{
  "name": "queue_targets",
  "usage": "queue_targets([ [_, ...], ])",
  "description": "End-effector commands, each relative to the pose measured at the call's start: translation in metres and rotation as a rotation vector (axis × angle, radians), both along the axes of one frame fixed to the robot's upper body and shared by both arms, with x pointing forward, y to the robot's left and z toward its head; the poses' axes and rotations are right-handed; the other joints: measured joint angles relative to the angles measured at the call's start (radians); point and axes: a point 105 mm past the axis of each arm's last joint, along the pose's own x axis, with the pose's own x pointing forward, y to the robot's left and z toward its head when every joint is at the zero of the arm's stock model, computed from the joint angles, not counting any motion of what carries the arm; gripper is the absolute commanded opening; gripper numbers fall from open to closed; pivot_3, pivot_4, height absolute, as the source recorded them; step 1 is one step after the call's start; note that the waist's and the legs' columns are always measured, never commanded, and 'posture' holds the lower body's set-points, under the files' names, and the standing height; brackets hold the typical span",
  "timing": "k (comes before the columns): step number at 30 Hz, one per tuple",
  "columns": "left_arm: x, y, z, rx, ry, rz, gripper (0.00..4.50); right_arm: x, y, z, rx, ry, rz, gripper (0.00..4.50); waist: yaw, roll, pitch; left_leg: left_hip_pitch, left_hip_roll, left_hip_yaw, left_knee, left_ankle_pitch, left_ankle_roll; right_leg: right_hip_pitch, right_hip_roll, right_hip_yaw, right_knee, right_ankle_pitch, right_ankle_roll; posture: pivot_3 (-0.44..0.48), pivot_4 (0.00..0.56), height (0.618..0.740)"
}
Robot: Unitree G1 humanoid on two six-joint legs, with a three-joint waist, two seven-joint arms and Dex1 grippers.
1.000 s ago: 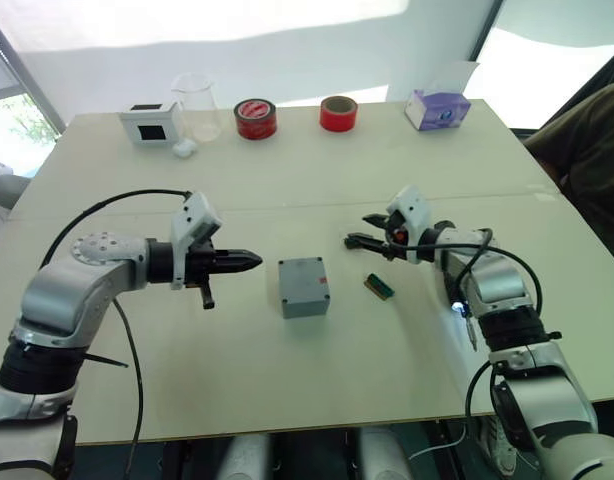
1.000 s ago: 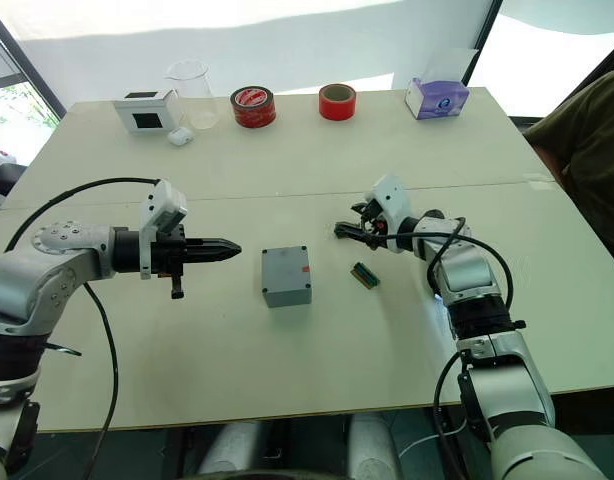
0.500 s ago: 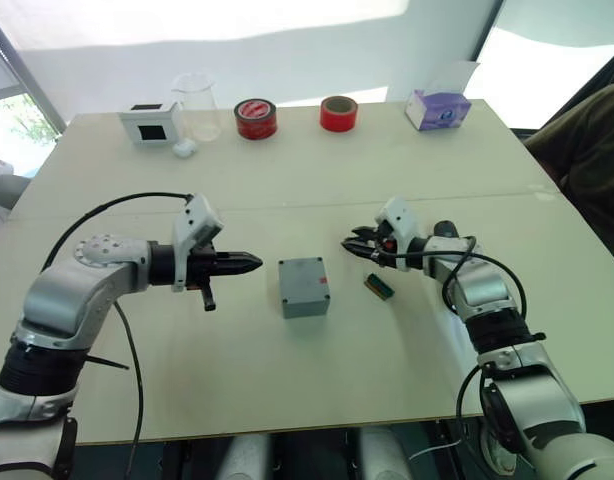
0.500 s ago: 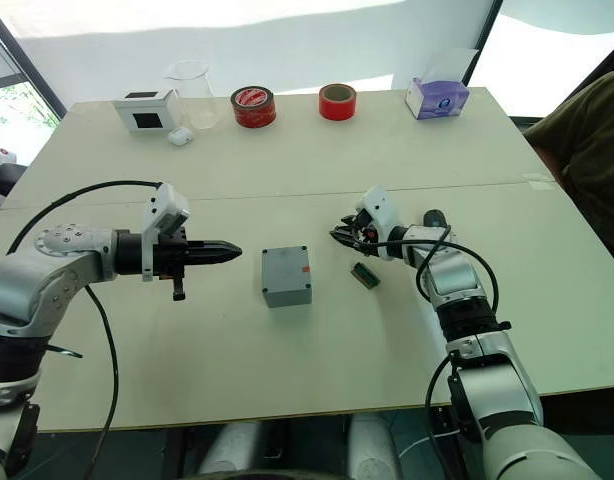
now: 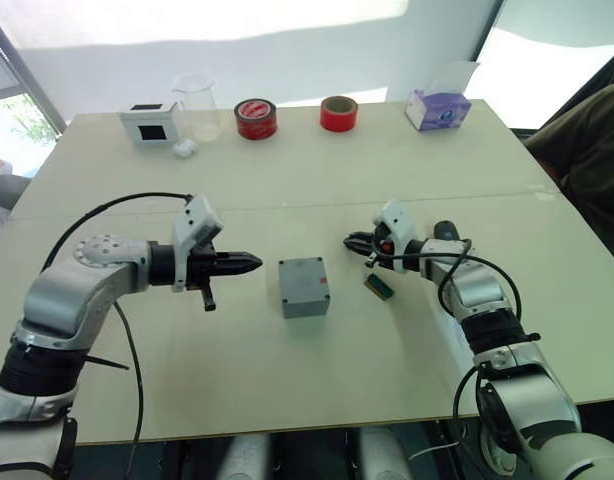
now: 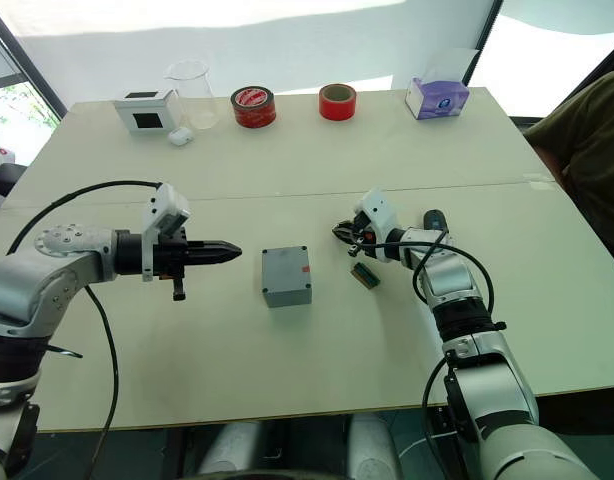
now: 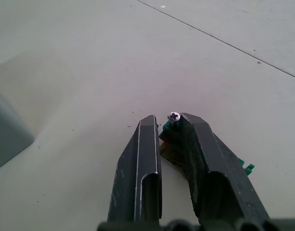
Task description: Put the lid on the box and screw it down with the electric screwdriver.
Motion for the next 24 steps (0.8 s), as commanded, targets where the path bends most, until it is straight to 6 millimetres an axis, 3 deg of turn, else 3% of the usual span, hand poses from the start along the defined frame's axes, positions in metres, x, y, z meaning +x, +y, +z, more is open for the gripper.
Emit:
queue_targets([
  [1, -0.004, -0.003, 0.006, 0.018, -0.044, -0.023, 0.00, 0.004, 0.001, 0.017, 0.032, -0.051, 0.000, 0.74, 0.000, 0.000, 0.000, 0.000, 0.000, 0.000, 0.000, 0.000, 0.000, 0.000, 0.000, 0.000, 0.000, 0.000, 0.000, 0.000, 0.150, 0.740],
  [6, -0.004, -0.003, 0.005, 0.022, -0.042, -0.027, 0.00, 0.004, 0.001, 0.017, 0.036, -0.051, 0.000, 0.74, 0.000, 0.000, 0.000, 0.000, 0.000, 0.000, 0.000, 0.000, 0.000, 0.000, 0.000, 0.000, 0.000, 0.000, 0.000, 0.000, 0.150, 0.740],
  [8, -0.004, -0.004, 0.005, 0.023, -0.042, -0.027, 0.00, 0.004, 0.001, 0.017, 0.039, -0.052, -0.001, 0.19, 0.000, 0.000, 0.000, 0.000, 0.000, 0.000, 0.000, 0.000, 0.000, 0.000, 0.000, 0.000, 0.000, 0.000, 0.000, 0.000, 0.150, 0.740],
  [10, -0.004, -0.004, 0.005, 0.024, -0.042, -0.027, 0.00, 0.004, 0.001, 0.018, 0.043, -0.052, -0.004, 0.03, 0.000, 0.000, 0.000, 0.000, 0.000, 0.000, 0.000, 0.000, 0.000, 0.000, 0.000, 0.000, 0.000, 0.000, 0.000, 0.000, 0.150, 0.740],
  [24, -0.007, -0.005, 0.002, 0.030, -0.043, -0.035, 0.00, 0.007, -0.003, 0.029, 0.108, -0.054, -0.055, 0.03, 0.000, 0.000, 0.000, 0.000, 0.000, 0.000, 0.000, 0.000, 0.000, 0.000, 0.000, 0.000, 0.000, 0.000, 0.000, 0.000, 0.150, 0.740],
])
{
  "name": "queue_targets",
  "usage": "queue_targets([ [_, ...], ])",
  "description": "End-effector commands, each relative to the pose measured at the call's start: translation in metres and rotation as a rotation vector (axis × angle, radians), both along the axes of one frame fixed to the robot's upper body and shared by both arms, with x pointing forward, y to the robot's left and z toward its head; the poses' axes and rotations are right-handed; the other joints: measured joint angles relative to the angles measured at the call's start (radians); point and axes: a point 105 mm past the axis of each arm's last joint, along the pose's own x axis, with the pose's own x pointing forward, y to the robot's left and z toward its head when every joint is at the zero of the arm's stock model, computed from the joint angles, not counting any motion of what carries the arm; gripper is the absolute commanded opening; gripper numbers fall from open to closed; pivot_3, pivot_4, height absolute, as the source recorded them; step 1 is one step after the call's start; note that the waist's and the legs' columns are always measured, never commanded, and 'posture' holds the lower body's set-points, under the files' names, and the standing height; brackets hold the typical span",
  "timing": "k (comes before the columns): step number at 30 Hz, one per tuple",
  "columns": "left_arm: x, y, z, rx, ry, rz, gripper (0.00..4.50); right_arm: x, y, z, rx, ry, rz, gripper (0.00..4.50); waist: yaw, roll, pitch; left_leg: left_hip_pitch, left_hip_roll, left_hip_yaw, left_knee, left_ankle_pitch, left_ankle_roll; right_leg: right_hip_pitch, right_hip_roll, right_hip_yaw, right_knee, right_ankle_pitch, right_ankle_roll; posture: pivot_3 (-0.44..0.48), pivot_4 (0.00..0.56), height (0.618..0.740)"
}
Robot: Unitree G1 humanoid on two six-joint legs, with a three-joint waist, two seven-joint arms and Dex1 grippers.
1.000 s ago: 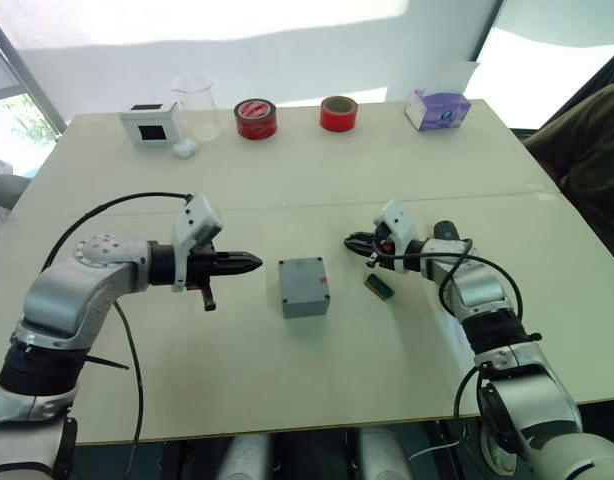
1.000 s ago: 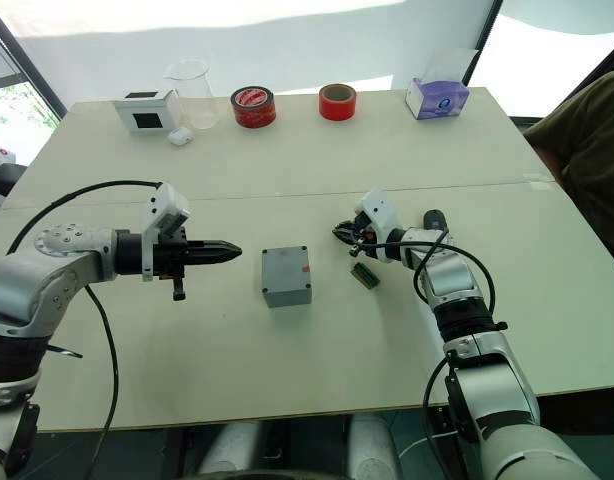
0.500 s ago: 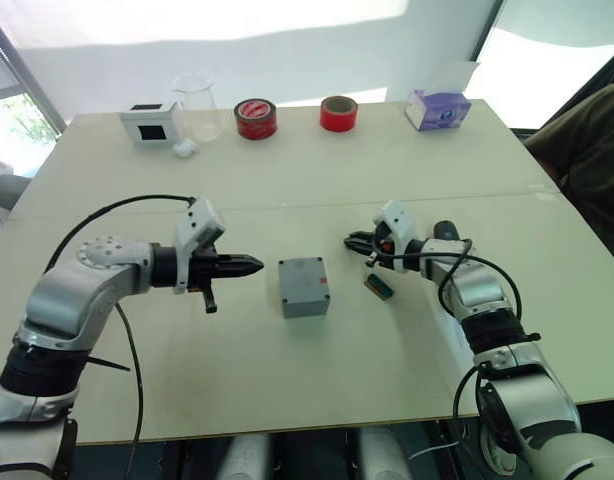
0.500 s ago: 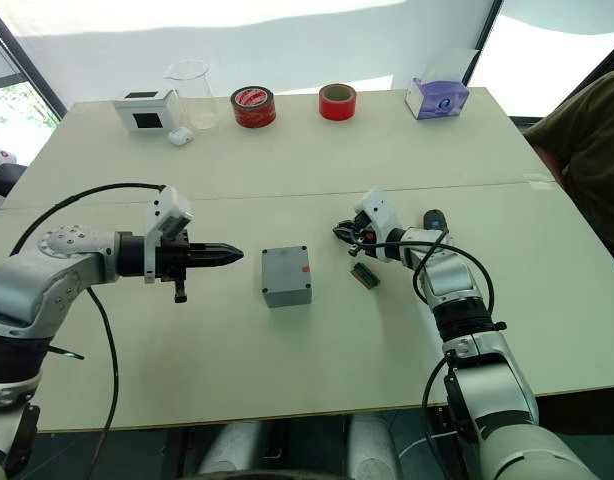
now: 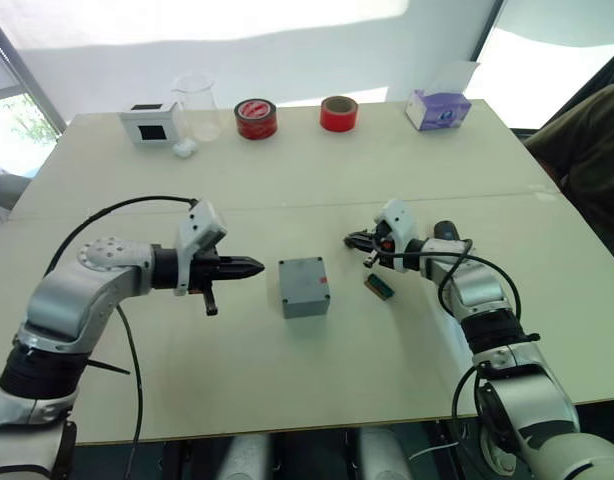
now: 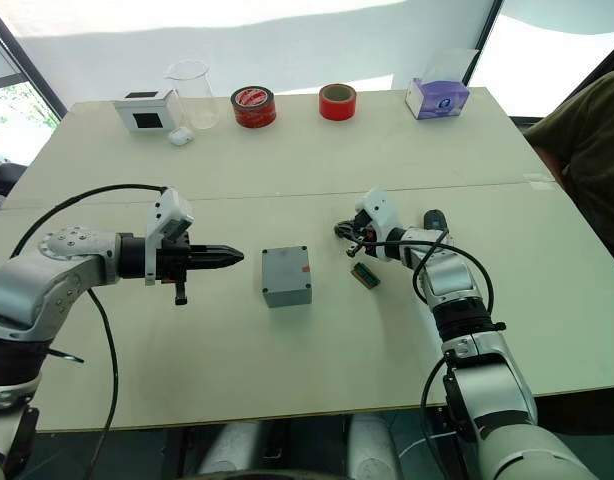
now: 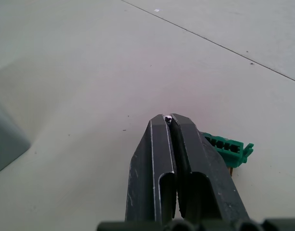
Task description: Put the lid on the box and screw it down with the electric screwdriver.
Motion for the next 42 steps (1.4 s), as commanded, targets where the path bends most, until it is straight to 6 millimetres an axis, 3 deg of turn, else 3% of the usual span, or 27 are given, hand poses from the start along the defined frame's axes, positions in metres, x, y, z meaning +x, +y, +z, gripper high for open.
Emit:
queue_targets([
  [1, -0.004, -0.002, 0.006, 0.009, -0.036, -0.018, 0.00, 0.006, -0.002, 0.029, 0.078, -0.063, -0.037, 0.03, 0.000, 0.000, 0.000, 0.000, 0.000, 0.000, 0.000, 0.000, 0.000, 0.000, 0.000, 0.000, 0.000, 0.000, 0.000, 0.000, 0.150, 0.740],
  [7, -0.003, -0.002, 0.005, 0.004, -0.036, -0.022, 0.00, 0.005, -0.008, 0.048, 0.124, -0.098, -0.066, 0.03, 0.000, 0.000, 0.000, 0.000, 0.000, 0.000, 0.000, 0.000, 0.000, 0.000, 0.000, 0.000, 0.000, 0.000, 0.000, 0.000, 0.150, 0.740],
  [12, -0.006, -0.001, 0.012, -0.025, -0.033, -0.030, 0.00, -0.011, -0.005, 0.076, 0.124, -0.181, -0.016, 0.03, 0.001, 0.001, 0.000, 0.000, 0.000, 0.000, 0.000, 0.000, 0.000, 0.000, 0.000, 0.000, 0.000, 0.000, 0.000, 0.000, 0.150, 0.740],
  [16, -0.009, 0.000, 0.015, -0.031, -0.026, -0.037, 0.00, -0.032, 0.006, 0.086, 0.130, -0.190, 0.054, 0.03, 0.004, 0.000, 0.000, 0.000, 0.000, 0.000, 0.000, 0.000, 0.001, 0.000, 0.000, 0.000, 0.000, 0.000, 0.000, 0.000, 0.150, 0.740],
  [20, -0.013, 0.001, 0.018, -0.028, -0.015, -0.052, 0.00, -0.071, 0.033, 0.075, 0.113, -0.148, 0.205, 0.03, 0.003, 0.000, 0.000, 0.000, 0.000, 0.000, 0.000, -0.003, 0.005, 0.000, 0.000, 0.000, 0.000, 0.000, 0.000, 0.000, 0.150, 0.740],
  [23, -0.014, 0.000, 0.018, -0.027, -0.010, -0.057, 0.00, -0.084, 0.044, 0.060, 0.100, -0.114, 0.238, 0.03, 0.002, 0.000, 0.000, 0.000, 0.000, 0.000, 0.000, -0.003, 0.005, 0.000, 0.000, 0.000, 0.000, 0.000, 0.000, 0.000, 0.150, 0.740],
  [29, -0.013, -0.002, 0.016, -0.025, -0.005, -0.058, 0.00, -0.085, 0.056, 0.050, 0.096, -0.103, 0.241, 0.03, 0.003, 0.000, 0.000, 0.000, 0.000, 0.000, 0.000, -0.003, 0.005, 0.000, 0.000, 0.000, 0.000, 0.000, 0.000, 0.000, 0.150, 0.740],
  [42, -0.015, -0.003, 0.013, -0.022, -0.004, -0.048, 0.00, -0.074, 0.056, 0.038, 0.071, -0.097, 0.205, 0.03, 0.003, 0.000, 0.000, 0.000, 0.000, 0.000, 0.000, -0.003, 0.005, 0.000, 0.000, 0.000, 0.000, 0.000, 0.000, 0.000, 0.150, 0.740],
])
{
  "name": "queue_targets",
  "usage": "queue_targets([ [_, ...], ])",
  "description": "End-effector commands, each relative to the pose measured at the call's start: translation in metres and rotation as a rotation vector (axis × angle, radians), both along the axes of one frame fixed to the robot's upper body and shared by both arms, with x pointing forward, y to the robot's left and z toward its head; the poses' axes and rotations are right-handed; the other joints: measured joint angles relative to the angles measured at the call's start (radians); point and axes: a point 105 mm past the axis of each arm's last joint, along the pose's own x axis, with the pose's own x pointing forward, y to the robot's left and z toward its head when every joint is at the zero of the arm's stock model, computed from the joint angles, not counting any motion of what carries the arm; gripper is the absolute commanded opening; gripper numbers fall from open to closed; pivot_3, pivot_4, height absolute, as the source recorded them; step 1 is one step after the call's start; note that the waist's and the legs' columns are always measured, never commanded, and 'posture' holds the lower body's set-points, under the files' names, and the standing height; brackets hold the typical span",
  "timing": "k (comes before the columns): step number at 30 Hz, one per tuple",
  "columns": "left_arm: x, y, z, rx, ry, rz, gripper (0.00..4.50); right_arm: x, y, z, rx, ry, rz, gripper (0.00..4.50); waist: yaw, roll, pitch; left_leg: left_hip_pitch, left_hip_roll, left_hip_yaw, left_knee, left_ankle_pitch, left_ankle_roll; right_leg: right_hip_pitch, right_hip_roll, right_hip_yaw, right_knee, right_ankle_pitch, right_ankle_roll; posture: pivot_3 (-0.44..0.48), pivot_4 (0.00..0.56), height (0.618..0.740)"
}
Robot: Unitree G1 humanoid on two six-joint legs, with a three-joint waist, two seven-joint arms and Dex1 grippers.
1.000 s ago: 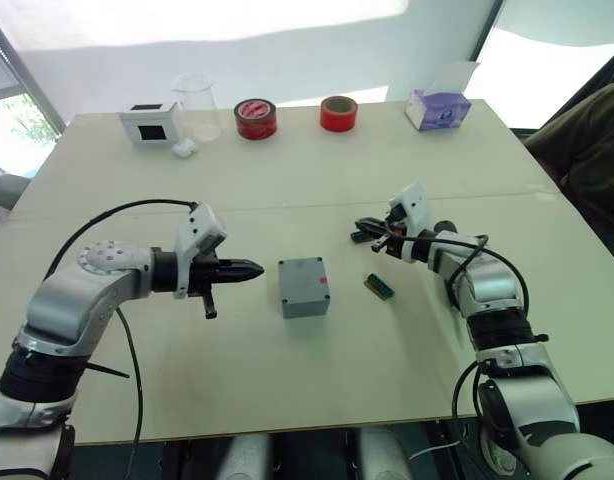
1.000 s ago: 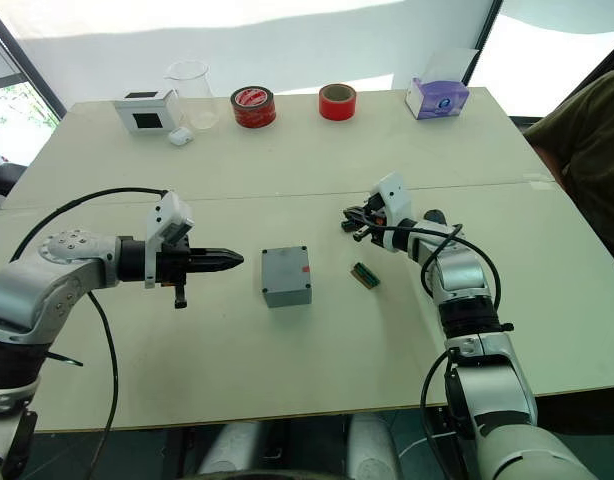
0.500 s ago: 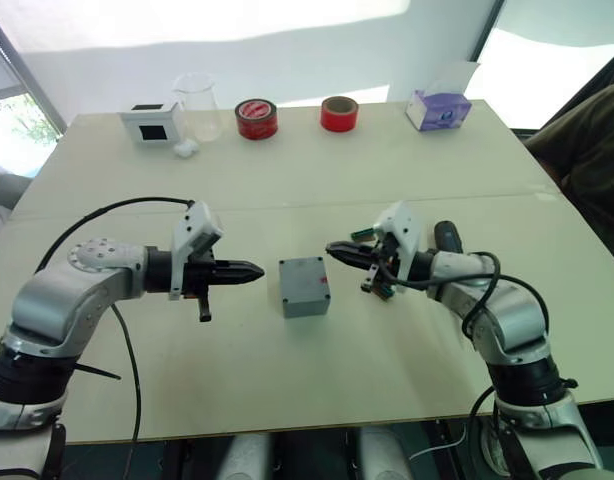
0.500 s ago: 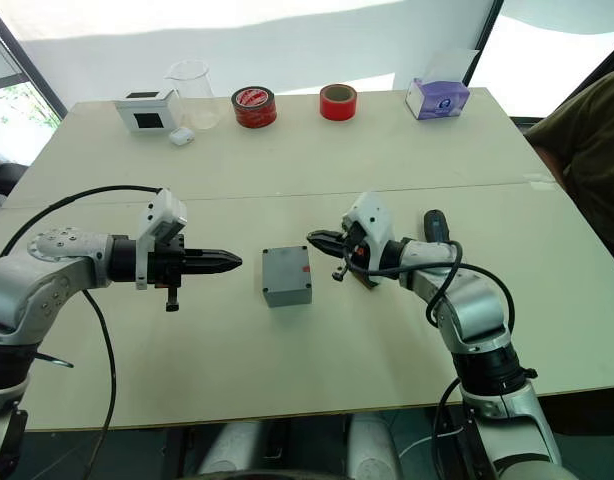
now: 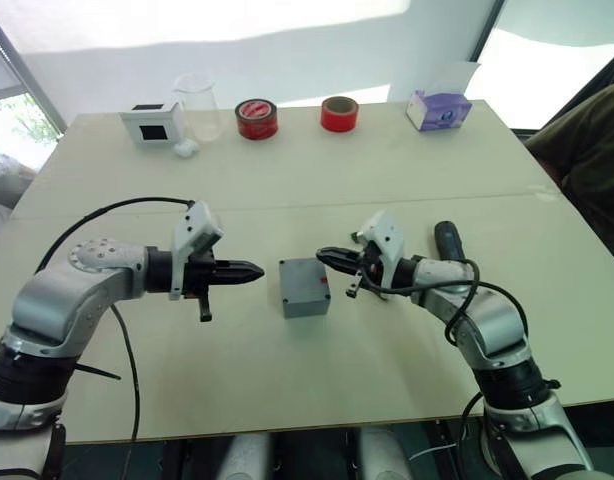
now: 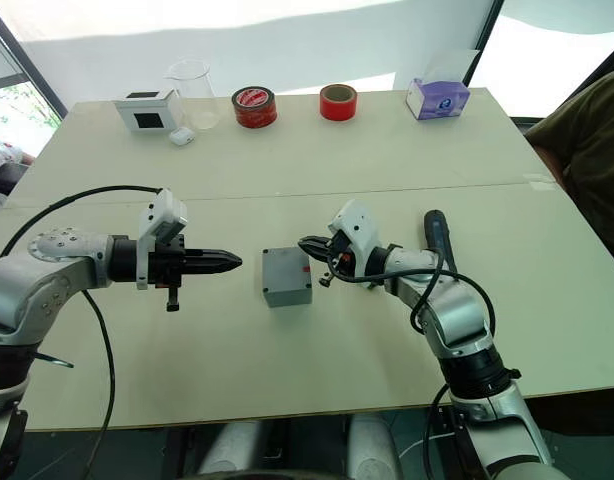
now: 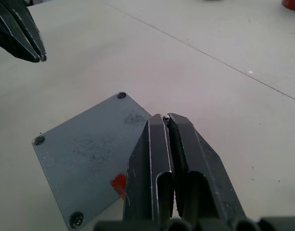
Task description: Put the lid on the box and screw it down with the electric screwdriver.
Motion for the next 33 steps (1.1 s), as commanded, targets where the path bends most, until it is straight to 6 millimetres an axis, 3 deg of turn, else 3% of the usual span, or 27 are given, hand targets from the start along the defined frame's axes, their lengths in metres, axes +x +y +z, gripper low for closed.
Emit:
queue_targets([
  [1, -0.004, -0.003, 0.008, -0.004, -0.039, -0.014, 0.00, 0.000, 0.003, 0.009, 0.003, -0.047, 0.015, 0.03, 0.000, 0.000, 0.000, 0.000, 0.000, 0.000, 0.000, 0.000, 0.000, 0.000, 0.000, 0.000, 0.000, 0.000, 0.000, 0.000, 0.150, 0.740],
  [13, -0.004, -0.002, 0.007, -0.001, -0.040, -0.012, 0.00, 0.003, 0.002, 0.002, -0.023, -0.039, 0.008, 0.03, 0.000, 0.000, 0.000, 0.000, 0.000, 0.000, 0.000, 0.000, 0.000, 0.000, 0.000, 0.000, 0.000, 0.000, 0.000, 0.000, 0.150, 0.740],
  [17, -0.003, -0.003, 0.008, -0.004, -0.041, -0.013, 0.00, 0.005, -0.001, 0.001, -0.030, -0.034, -0.003, 1.18, 0.000, 0.000, 0.000, 0.000, 0.000, 0.000, 0.000, 0.000, 0.000, 0.000, 0.000, 0.000, 0.000, 0.000, 0.000, 0.000, 0.150, 0.740],
  [20, -0.003, -0.003, 0.008, -0.005, -0.041, -0.014, 0.00, 0.005, -0.004, 0.002, -0.035, -0.035, -0.006, 2.45, 0.000, 0.000, 0.000, 0.000, 0.000, 0.000, 0.000, 0.000, 0.000, 0.000, 0.000, 0.000, 0.000, 0.000, 0.000, 0.000, 0.150, 0.740],
  [26, -0.001, -0.005, 0.010, -0.022, -0.045, -0.017, 0.00, 0.009, -0.018, 0.010, -0.046, -0.040, -0.052, 4.49, 0.001, 0.000, 0.000, 0.000, 0.000, 0.000, 0.000, 0.000, 0.000, 0.000, 0.000, 0.000, 0.000, 0.000, 0.000, 0.000, 0.150, 0.740],
  [30, -0.001, -0.014, 0.020, -0.073, -0.066, -0.054, 0.00, 0.020, -0.055, 0.050, 0.066, 0.012, -0.206, 4.49, 0.003, 0.000, 0.000, 0.000, 0.000, 0.000, 0.000, 0.000, 0.000, 0.000, 0.000, 0.000, 0.000, 0.000, 0.000, 0.000, 0.150, 0.740],
  [33, -0.003, -0.021, 0.023, -0.082, -0.078, -0.093, 0.00, 0.023, -0.085, 0.067, 0.049, 0.066, -0.304, 4.49, 0.004, 0.000, 0.000, 0.000, 0.000, 0.000, 0.001, 0.000, 0.000, 0.000, -0.001, 0.000, 0.000, 0.000, 0.000, 0.000, 0.150, 0.740],
])
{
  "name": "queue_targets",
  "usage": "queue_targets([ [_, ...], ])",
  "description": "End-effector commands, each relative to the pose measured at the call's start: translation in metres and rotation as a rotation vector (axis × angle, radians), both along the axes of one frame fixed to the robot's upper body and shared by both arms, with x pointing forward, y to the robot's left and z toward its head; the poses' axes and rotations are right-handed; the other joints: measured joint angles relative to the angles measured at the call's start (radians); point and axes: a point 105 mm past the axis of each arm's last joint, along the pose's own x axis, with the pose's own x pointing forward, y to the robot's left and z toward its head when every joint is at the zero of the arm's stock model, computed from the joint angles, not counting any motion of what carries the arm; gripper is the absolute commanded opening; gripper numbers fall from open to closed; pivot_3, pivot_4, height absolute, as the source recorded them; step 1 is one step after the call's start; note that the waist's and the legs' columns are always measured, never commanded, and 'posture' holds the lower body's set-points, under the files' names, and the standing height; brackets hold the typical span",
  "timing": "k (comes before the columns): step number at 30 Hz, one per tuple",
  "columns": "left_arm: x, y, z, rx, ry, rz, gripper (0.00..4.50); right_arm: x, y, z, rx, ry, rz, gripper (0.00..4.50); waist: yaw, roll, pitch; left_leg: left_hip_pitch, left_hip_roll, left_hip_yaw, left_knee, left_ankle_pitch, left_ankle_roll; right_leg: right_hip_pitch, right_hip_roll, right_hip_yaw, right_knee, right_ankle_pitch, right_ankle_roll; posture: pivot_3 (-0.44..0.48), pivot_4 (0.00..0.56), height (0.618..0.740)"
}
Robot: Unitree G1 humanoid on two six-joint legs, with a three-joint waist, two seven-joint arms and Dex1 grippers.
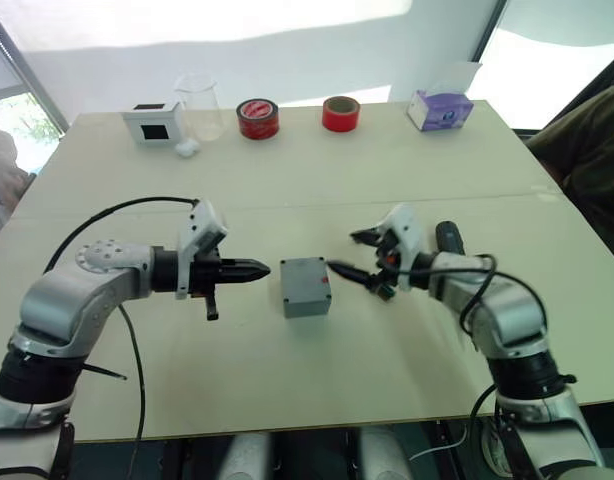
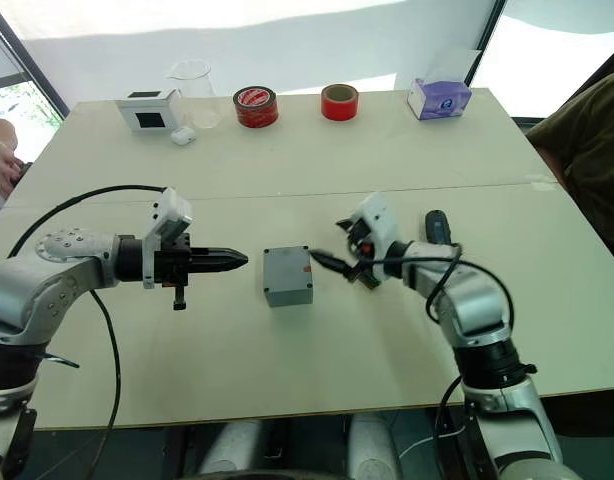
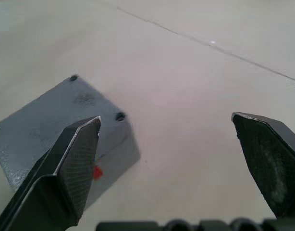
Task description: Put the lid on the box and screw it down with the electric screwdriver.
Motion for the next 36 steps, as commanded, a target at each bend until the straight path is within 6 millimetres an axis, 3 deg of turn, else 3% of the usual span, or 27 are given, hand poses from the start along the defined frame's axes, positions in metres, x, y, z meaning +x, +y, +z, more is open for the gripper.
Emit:
queue_targets([
  [1, -0.006, -0.009, 0.013, -0.015, -0.059, -0.071, 0.00, -0.004, -0.037, 0.039, -0.016, 0.022, -0.085, 4.49, -0.001, 0.000, 0.000, 0.000, 0.000, 0.000, -0.001, 0.000, 0.000, 0.000, 0.000, 0.000, 0.000, 0.000, 0.000, 0.000, 0.150, 0.740],
  [5, -0.016, -0.022, 0.013, -0.009, -0.077, -0.161, 0.00, -0.012, -0.078, 0.051, -0.088, 0.215, -0.206, 4.49, -0.003, 0.001, 0.001, 0.000, 0.000, 0.001, -0.001, -0.001, 0.001, 0.000, 0.000, 0.000, -0.001, 0.000, 0.000, 0.000, 0.150, 0.740],
  [11, -0.026, -0.033, 0.008, 0.018, -0.108, -0.243, 0.00, -0.033, -0.123, 0.018, -0.230, 0.629, -0.367, 4.49, -0.003, 0.001, 0.000, 0.000, 0.001, 0.001, -0.001, -0.002, 0.003, 0.000, 0.000, 0.000, -0.002, 0.000, 0.000, 0.000, 0.150, 0.740],
  [20, -0.030, -0.040, -0.001, -0.014, -0.098, -0.223, 0.00, -0.030, -0.135, -0.014, -0.250, 0.841, -0.430, 4.49, -0.006, 0.001, 0.000, 0.000, 0.001, 0.003, -0.001, -0.002, 0.004, 0.000, -0.001, 0.000, -0.002, 0.000, 0.000, 0.000, 0.150, 0.740],
  [32, -0.031, -0.032, -0.010, -0.025, -0.080, -0.127, 0.00, -0.010, -0.124, -0.041, -0.341, 0.920, -0.395, 4.49, -0.007, 0.001, 0.000, 0.000, 0.001, 0.002, 0.000, -0.002, 0.004, -0.001, 0.000, 0.000, -0.002, 0.000, 0.000, 0.000, 0.150, 0.740],
  [36, -0.028, -0.033, -0.010, -0.033, -0.085, -0.108, 0.00, -0.010, -0.124, -0.047, -0.373, 0.932, -0.374, 3.52, -0.004, 0.000, 0.000, 0.000, 0.000, 0.002, 0.001, -0.002, 0.004, 0.001, 0.000, 0.000, -0.002, 0.000, 0.000, 0.000, 0.150, 0.740],
])
